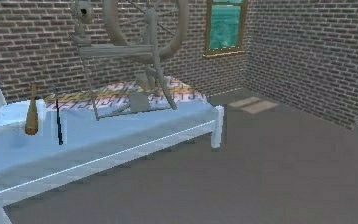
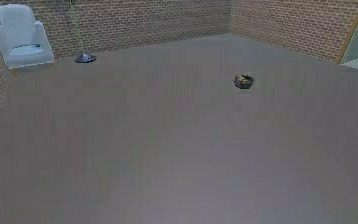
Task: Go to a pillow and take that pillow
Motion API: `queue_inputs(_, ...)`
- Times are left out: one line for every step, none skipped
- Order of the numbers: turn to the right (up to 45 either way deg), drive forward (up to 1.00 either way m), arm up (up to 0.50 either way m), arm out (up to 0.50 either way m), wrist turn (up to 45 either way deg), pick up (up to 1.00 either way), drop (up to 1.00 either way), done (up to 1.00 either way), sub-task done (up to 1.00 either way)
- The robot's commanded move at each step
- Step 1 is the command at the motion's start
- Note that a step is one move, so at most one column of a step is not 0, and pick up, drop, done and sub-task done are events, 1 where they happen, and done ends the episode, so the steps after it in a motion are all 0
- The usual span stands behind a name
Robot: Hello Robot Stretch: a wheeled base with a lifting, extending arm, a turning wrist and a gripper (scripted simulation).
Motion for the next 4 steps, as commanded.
queue_inputs(-18.0,0.0,0.0,0.0,0.0,0.0,0.0,0.0,0.0)
queue_inputs(0.0,0.85,0.0,0.0,0.0,0.0,0.0,0.0,0.0)
queue_inputs(-45.0,0.0,0.0,0.0,0.0,0.0,0.0,0.0,0.0)
queue_inputs(-45.0,0.0,0.0,0.0,0.0,0.0,0.0,0.0,0.0)
